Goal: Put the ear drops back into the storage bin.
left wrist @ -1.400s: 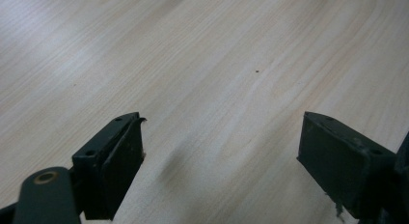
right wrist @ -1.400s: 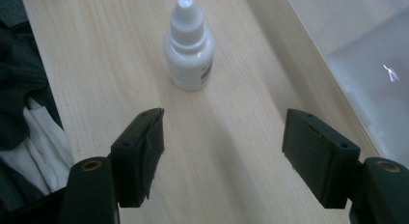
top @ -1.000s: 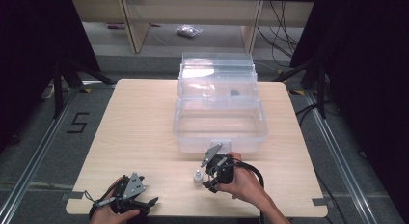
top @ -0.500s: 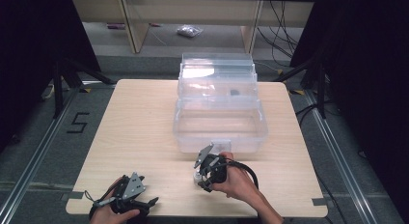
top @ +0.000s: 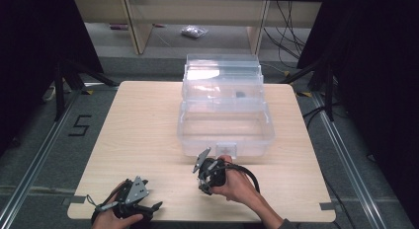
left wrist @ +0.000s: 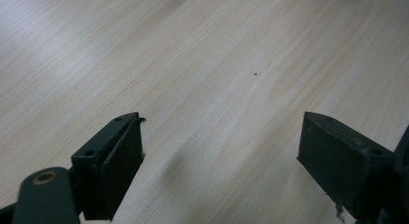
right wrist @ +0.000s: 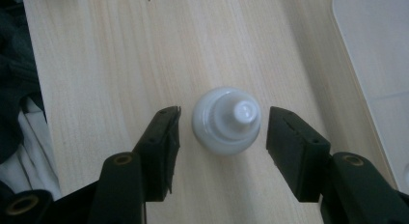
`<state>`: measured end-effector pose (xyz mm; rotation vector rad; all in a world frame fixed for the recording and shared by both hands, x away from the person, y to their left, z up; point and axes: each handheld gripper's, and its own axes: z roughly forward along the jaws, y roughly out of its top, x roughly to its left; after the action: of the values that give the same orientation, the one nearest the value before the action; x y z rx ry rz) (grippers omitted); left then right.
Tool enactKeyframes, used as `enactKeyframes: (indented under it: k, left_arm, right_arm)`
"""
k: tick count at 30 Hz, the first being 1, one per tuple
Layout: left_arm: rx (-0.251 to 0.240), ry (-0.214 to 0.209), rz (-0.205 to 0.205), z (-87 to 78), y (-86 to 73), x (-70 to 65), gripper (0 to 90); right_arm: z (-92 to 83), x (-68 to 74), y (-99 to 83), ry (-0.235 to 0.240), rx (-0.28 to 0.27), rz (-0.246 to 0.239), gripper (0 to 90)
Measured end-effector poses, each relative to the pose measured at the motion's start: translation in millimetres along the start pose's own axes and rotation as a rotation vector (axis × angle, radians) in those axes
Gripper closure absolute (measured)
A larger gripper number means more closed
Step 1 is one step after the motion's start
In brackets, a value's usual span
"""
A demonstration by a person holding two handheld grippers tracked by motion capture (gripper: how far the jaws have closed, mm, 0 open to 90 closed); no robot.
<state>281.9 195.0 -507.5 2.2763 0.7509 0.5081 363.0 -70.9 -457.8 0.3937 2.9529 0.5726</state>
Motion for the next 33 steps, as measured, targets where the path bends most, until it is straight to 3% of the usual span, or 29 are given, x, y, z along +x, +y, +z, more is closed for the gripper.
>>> enactKeyframes:
  k: [1, 3, 7, 8, 10, 12, 13, 14, 15, 21, 30, 31, 33]
  left_arm:
    - [0.000, -0.001, -0.001, -0.1, 0.0, 0.1, 15.4]
    - [0.000, -0.001, -0.001, -0.2, -0.1, 0.1, 15.4]
    - [0.000, -0.001, -0.003, -0.2, 0.0, -0.2, 15.4]
    - [0.008, -0.006, 0.002, -1.6, 0.1, 0.4, 15.4]
    - [-0.002, -0.008, -0.011, -1.0, 0.0, -0.5, 15.4]
    - [-0.002, -0.006, -0.017, -0.6, -0.2, -0.9, 15.4]
    - [0.007, -0.007, 0.001, -1.4, 0.1, 0.1, 15.4]
    - [0.009, -0.006, 0.016, -1.8, 0.5, 1.0, 15.4]
    - [0.009, -0.006, 0.015, -1.8, 0.5, 0.9, 15.4]
    - [0.004, -0.005, 0.013, -2.7, 0.5, 0.4, 15.4]
    - [-0.002, -0.006, 0.003, -1.1, 0.1, 0.1, 15.4]
    - [0.000, -0.001, -0.015, 0.0, -0.6, -0.8, 15.4]
    - [0.001, 0.000, 0.004, -0.3, -0.3, 0.4, 15.4]
  right_arm:
    - [-0.5, 1.9, 0.0, -0.002, 0.004, 0.033, 47.0]
    - [1.4, -0.2, 1.5, 0.004, 0.001, 0.005, 48.2]
    - [2.6, 0.5, 2.9, 0.002, 0.011, 0.033, 50.3]
    - [3.4, -1.0, 3.9, -0.001, 0.005, 0.002, 52.4]
    - [3.9, 0.9, 4.2, 0.010, 0.018, 0.035, 54.1]
    - [4.2, -0.5, 4.7, 0.008, 0.014, 0.019, 55.3]
    - [5.1, -1.3, 5.6, 0.012, 0.014, 0.005, 58.9]
    - [4.7, 0.2, 5.9, 0.023, 0.015, 0.024, 59.8]
    - [4.2, -0.9, 7.2, 0.018, 0.012, -0.005, 59.9]
    - [1.8, 2.0, 11.2, 0.003, 0.031, -0.023, 60.1]
    - [-13.7, -2.8, 9.4, -0.006, 0.015, 0.004, 60.2]
    - [-16.8, -2.1, 7.8, -0.020, 0.042, 0.037, 60.2]
    - [-17.4, -3.0, 7.2, -0.009, 0.029, 0.029, 60.2]
